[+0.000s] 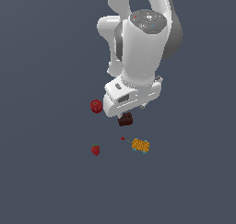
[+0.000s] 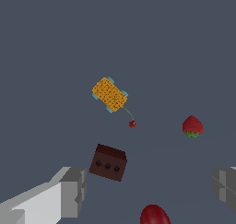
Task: Pick up a designated object from a clutter of objects.
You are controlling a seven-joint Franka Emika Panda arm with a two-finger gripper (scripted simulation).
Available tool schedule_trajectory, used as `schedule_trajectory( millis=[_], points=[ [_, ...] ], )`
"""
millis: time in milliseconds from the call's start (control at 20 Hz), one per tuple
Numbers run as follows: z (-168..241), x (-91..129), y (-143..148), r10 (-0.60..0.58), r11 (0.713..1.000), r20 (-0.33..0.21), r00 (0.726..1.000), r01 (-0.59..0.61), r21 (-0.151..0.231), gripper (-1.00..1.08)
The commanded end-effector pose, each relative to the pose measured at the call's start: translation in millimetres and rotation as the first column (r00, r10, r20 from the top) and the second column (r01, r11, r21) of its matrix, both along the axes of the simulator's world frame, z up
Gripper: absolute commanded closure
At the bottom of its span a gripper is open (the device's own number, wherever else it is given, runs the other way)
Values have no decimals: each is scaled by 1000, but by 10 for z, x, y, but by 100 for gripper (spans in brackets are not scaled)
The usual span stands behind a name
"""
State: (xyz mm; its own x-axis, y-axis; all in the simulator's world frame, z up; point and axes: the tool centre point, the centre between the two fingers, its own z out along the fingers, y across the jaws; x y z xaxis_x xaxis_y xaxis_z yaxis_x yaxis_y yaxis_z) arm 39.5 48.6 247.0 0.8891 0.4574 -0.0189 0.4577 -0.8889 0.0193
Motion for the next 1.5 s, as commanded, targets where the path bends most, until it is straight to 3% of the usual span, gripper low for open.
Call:
schedule_trajectory(
  millis=[0,200,450,1150,1450],
  points=[
    [-156,62,24,75,997,-1,997,-75,-2,-92],
    [-409,149,67,192,981,-3,981,-192,-2,-92],
    [-733,239,125,334,943,-5,943,-334,1,-92],
    [-1568,367,298,651,759,1,759,-650,19,-92],
    [-1754,375,341,709,705,6,705,-709,24,-92]
  ],
)
